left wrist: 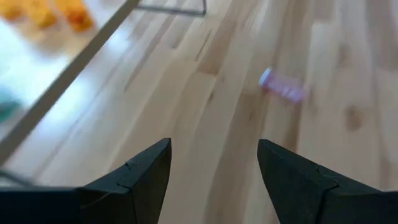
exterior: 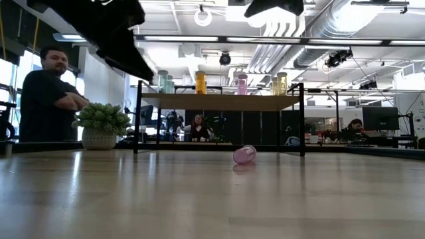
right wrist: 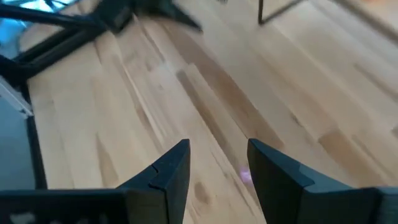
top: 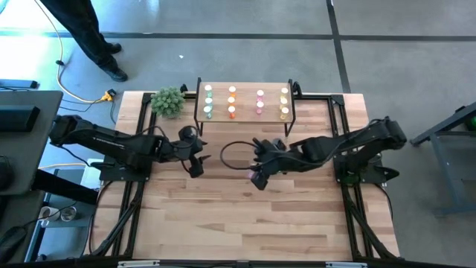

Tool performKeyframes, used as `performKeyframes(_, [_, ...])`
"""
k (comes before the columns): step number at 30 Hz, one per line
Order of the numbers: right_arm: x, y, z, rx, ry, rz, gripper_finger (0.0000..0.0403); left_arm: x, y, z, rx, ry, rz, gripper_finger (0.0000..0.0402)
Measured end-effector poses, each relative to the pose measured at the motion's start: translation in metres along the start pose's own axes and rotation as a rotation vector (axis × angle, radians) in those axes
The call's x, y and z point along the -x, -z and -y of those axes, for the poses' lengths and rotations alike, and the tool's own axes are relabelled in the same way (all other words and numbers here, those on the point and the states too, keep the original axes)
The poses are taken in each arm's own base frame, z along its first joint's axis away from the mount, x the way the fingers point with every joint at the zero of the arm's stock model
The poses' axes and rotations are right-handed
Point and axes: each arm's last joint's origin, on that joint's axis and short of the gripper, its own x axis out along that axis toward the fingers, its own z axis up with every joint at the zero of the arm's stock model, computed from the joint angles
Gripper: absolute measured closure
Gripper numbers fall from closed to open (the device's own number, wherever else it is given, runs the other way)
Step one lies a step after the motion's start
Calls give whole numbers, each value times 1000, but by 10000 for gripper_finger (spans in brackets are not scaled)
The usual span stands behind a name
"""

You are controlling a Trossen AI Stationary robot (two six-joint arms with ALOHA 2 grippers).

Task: Pick and place medicine bottles onto shelf by color
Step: Put the purple pill bottle on the shelf aligned with the purple pill bottle

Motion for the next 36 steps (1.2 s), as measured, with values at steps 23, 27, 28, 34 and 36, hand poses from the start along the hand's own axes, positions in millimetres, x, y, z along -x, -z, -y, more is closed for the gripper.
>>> performKeyframes(23, [-50,8,27,-345,136,-293,220,52,-1,-33,2,-58,84,172])
performKeyframes(27, [-55,12,31,-402,198,-332,207,53,0,-34,3,-59,75,172])
performKeyframes(28, [-58,14,32,-427,214,-340,204,53,0,-34,6,-59,71,172])
performKeyframes(34, [-88,25,28,-560,235,-418,198,53,1,-34,9,-59,68,172])
performKeyframes(36, [-99,30,26,-604,234,-454,198,53,1,-34,9,-59,67,172])
